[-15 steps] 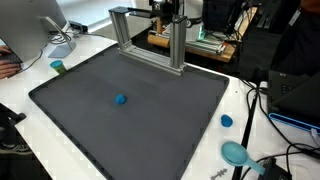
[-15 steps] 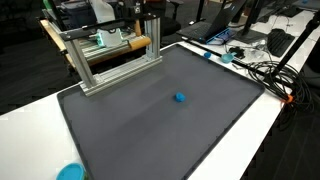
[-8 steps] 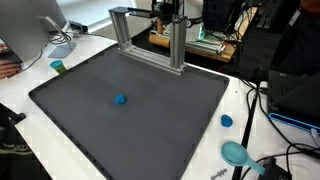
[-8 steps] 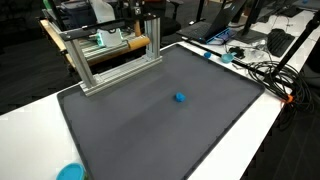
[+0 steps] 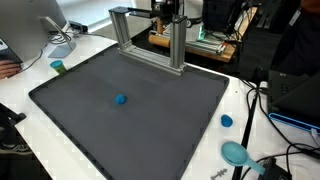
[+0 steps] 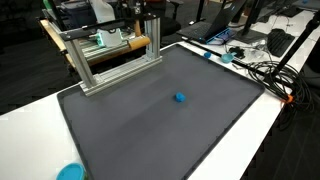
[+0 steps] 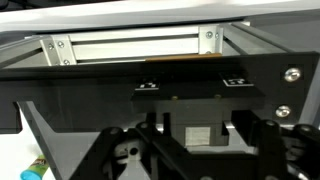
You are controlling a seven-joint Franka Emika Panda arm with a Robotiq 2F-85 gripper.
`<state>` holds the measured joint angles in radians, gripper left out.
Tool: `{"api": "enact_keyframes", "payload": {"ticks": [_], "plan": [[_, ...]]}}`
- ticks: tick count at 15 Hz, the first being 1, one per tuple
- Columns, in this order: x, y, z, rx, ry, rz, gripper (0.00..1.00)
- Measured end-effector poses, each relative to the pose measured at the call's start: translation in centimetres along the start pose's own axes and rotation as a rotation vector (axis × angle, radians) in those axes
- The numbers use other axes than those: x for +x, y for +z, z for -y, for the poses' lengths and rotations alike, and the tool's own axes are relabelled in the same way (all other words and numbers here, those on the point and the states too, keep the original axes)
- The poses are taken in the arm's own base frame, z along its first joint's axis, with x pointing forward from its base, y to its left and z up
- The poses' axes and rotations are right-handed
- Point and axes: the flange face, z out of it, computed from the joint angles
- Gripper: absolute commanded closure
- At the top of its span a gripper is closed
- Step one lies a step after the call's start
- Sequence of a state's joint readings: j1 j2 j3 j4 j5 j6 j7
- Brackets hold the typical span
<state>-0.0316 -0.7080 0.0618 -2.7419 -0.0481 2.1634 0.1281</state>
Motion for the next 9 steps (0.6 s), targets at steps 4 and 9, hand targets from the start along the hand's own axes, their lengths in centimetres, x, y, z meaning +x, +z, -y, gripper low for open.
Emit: {"api": "enact_keyframes", "payload": {"ticks": [4, 9], "plan": [[0.14, 0.27, -0.13, 0.022, 0.003, 0.011, 0.71], [0.23, 0.21, -0.75, 0.059, 0.002, 0.015, 0.71]]}}
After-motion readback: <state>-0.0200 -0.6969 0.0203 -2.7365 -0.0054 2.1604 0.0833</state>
